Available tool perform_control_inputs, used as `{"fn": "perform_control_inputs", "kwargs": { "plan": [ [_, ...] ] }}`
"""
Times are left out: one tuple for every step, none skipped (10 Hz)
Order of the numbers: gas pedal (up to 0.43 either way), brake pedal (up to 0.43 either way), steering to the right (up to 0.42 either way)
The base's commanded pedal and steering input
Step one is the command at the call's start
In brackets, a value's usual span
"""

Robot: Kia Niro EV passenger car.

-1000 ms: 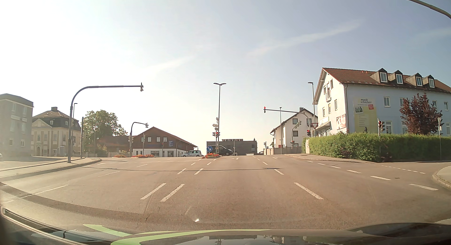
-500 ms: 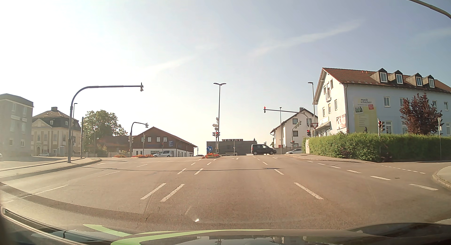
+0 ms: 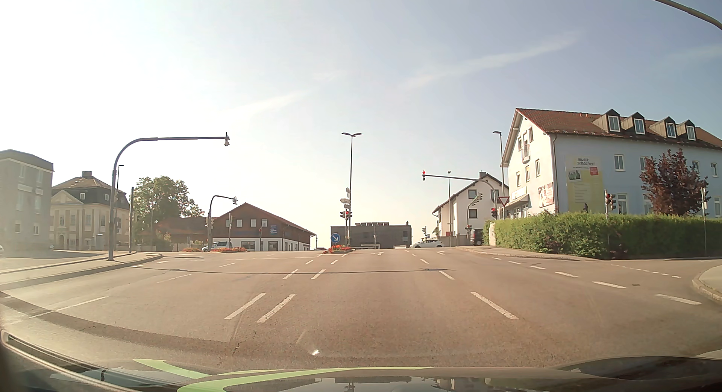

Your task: Follow the waypoints while adhering to traffic rules and regulations

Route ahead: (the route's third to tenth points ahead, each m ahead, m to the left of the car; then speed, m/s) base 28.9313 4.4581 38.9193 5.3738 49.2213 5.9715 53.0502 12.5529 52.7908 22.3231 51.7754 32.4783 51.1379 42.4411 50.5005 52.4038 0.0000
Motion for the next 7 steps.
{"fn": "perform_control_inputs", "kwargs": {
  "plan": [
    [0.0, 0.317, -0.014],
    [0.0, 0.317, -0.015],
    [0.0, 0.317, -0.015],
    [0.0, 0.311, -0.015],
    [0.0, 0.317, -0.015],
    [0.0, 0.317, -0.015],
    [0.0, 0.317, -0.014]
  ]
}}
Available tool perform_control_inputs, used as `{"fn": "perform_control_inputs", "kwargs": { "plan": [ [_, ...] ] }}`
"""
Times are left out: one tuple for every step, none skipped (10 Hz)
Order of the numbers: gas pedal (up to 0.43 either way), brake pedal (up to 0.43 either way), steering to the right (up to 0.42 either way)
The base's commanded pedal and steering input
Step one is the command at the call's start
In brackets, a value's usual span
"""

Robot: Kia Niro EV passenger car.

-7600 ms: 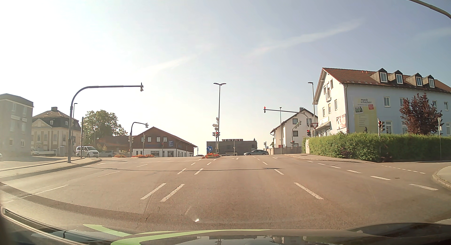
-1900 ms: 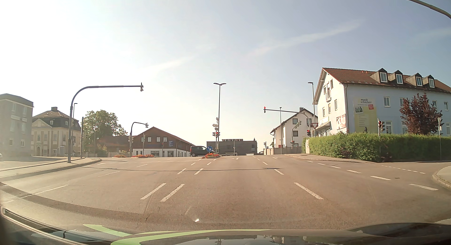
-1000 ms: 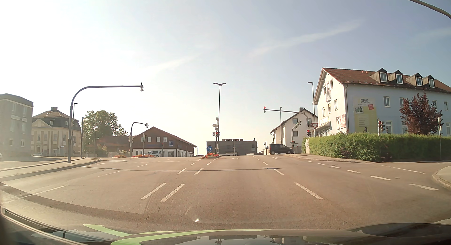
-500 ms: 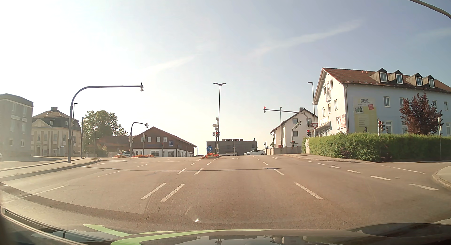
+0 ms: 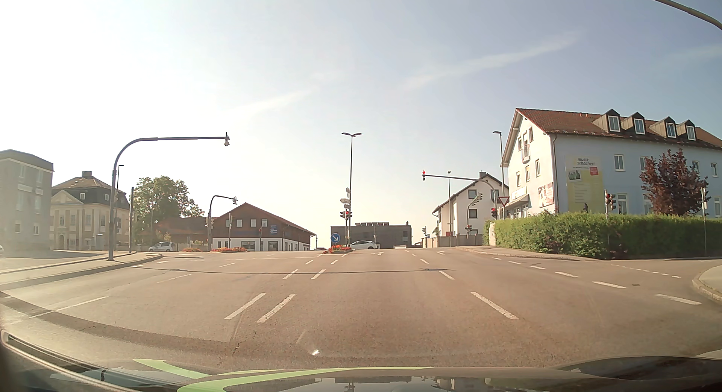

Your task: Follow the waypoints while adhering to traffic rules and regulations

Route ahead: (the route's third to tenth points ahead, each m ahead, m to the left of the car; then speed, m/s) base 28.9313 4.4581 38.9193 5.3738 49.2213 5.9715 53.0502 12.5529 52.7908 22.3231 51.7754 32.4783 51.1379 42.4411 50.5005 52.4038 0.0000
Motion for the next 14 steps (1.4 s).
{"fn": "perform_control_inputs", "kwargs": {
  "plan": [
    [0.0, 0.317, -0.015],
    [0.0, 0.317, -0.015],
    [0.0, 0.311, -0.015],
    [0.0, 0.317, -0.015],
    [0.0, 0.317, -0.015],
    [0.0, 0.311, -0.014],
    [0.0, 0.317, -0.015],
    [0.0, 0.317, -0.015],
    [0.0, 0.317, -0.015],
    [0.0, 0.317, -0.014],
    [0.0, 0.311, -0.015],
    [0.0, 0.317, -0.015],
    [0.0, 0.317, -0.014],
    [0.0, 0.317, -0.015]
  ]
}}
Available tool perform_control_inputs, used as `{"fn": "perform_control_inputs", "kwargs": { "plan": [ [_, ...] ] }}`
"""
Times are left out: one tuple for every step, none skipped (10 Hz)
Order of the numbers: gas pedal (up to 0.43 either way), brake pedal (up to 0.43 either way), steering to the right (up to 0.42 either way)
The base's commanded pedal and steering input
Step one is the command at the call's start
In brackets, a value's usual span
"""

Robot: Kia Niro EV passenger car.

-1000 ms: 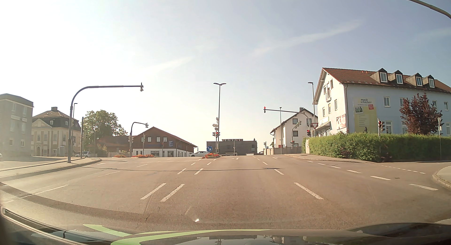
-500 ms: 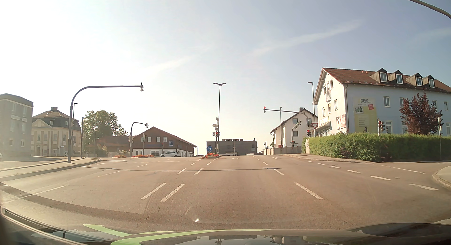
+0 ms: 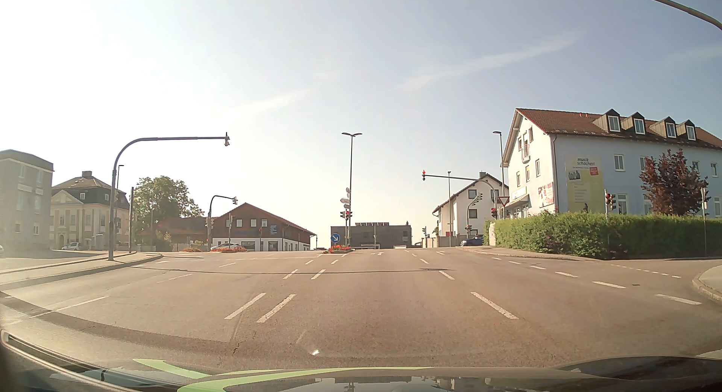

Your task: Follow the waypoints while adhering to traffic rules and regulations

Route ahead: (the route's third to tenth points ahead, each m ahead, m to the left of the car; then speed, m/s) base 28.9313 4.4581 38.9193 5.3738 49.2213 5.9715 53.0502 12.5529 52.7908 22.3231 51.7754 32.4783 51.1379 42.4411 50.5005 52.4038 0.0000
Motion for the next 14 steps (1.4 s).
{"fn": "perform_control_inputs", "kwargs": {
  "plan": [
    [0.0, 0.317, -0.015],
    [0.0, 0.317, -0.015],
    [0.0, 0.317, -0.015],
    [0.0, 0.311, -0.014],
    [0.0, 0.317, -0.014],
    [0.0, 0.317, -0.015],
    [0.0, 0.317, -0.014],
    [0.0, 0.317, -0.015],
    [0.0, 0.317, -0.015],
    [0.0, 0.317, -0.015],
    [0.0, 0.317, -0.015],
    [0.0, 0.317, -0.015],
    [0.0, 0.317, -0.014],
    [0.0, 0.317, -0.015]
  ]
}}
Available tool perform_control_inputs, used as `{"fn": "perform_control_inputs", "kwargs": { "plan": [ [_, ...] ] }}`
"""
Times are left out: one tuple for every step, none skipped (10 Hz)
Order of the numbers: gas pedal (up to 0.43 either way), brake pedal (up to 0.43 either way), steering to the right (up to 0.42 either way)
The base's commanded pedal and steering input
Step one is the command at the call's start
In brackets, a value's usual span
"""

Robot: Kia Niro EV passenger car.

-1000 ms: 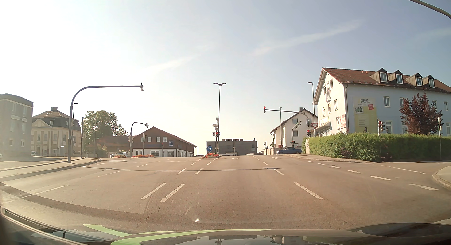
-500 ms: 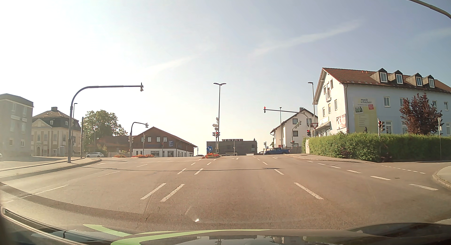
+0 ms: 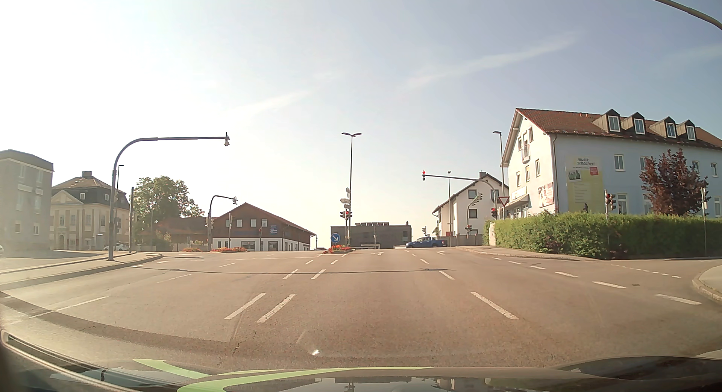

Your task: Follow the waypoints while adhering to traffic rules and regulations

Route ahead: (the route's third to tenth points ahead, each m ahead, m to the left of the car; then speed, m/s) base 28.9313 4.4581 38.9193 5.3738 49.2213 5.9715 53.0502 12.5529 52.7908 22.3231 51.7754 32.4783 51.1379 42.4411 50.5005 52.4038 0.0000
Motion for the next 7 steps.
{"fn": "perform_control_inputs", "kwargs": {
  "plan": [
    [0.0, 0.317, -0.015],
    [0.0, 0.317, -0.015],
    [0.0, 0.317, -0.015],
    [0.0, 0.317, -0.015],
    [0.0, 0.317, -0.015],
    [0.0, 0.317, -0.015],
    [0.0, 0.317, -0.015]
  ]
}}
